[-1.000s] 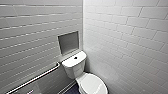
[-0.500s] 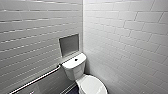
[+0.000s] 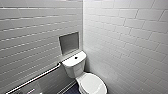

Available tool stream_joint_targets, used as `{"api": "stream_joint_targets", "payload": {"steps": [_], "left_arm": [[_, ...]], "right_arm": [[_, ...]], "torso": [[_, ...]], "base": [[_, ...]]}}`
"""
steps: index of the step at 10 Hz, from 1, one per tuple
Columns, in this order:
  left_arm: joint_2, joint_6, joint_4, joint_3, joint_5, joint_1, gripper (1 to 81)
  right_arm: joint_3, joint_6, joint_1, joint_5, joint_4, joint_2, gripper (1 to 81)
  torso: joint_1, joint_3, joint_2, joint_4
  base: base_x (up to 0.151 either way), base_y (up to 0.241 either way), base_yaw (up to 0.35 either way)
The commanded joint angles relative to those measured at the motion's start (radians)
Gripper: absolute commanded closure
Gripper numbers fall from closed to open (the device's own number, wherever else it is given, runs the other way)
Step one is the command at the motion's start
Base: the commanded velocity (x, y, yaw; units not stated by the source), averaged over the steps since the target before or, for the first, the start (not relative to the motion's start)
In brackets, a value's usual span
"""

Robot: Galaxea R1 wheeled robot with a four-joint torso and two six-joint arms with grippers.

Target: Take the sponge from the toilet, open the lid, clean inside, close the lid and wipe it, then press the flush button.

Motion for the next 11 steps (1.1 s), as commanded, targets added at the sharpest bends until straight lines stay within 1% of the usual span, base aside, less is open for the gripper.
{"api": "stream_joint_targets", "payload": {"steps": [1,2,3,4,6,8,9,10,11], "left_arm": [[-0.002,-0.001,-0.003,0.002,0.087,-0.040,1.0],[-0.005,-0.001,-0.004,-0.001,0.089,-0.040,1.0],[-0.008,-0.001,-0.004,-0.004,0.087,-0.040,1.0],[-0.008,-0.001,-0.004,-0.012,0.087,-0.040,1.0],[-0.005,-0.003,-0.007,-0.020,0.087,-0.040,1.0],[-0.001,-0.004,-0.009,-0.020,0.086,-0.042,1.0],[-0.001,-0.015,-0.030,-0.020,0.063,-0.040,1.0],[0.002,-0.030,-0.064,-0.018,-0.009,-0.039,1.0],[0.004,-0.030,-0.072,-0.020,-0.039,-0.039,1.0]], "right_arm": [[-0.012,-0.001,0.027,-0.057,-0.010,0.004,81.1],[-0.023,0.000,0.025,-0.057,-0.009,0.011,81.1],[-0.036,0.005,0.025,-0.060,-0.003,0.012,81.1],[-0.043,0.005,0.019,-0.076,-0.002,0.009,81.1],[-0.049,0.010,0.005,-0.133,0.001,0.008,81.1],[-0.060,0.000,0.016,-0.146,0.001,0.014,81.1],[-0.064,0.000,0.033,-0.215,0.001,0.021,81.1],[-0.067,0.002,0.040,-0.238,-0.007,0.026,81.1],[-0.069,0.002,0.051,-0.237,-0.009,0.029,81.1]], "torso": [[0.001,0.096,-0.002,0.000],[-0.003,0.029,0.006,0.000],[-0.006,0.060,0.008,0.000],[-0.008,0.073,0.008,0.000],[-0.009,0.083,0.008,0.000],[-0.009,0.082,0.008,0.000],[-0.009,0.082,0.008,0.000],[-0.009,0.082,0.008,0.000],[-0.010,0.082,0.008,0.000]], "base": [[0.000,0.000,0.000],[0.000,0.000,0.000],[0.000,0.000,0.000],[0.000,0.000,0.000],[0.000,0.000,0.000],[0.000,0.000,0.000],[0.000,0.000,0.000],[0.000,0.000,0.000],[0.000,0.000,0.000]]}}
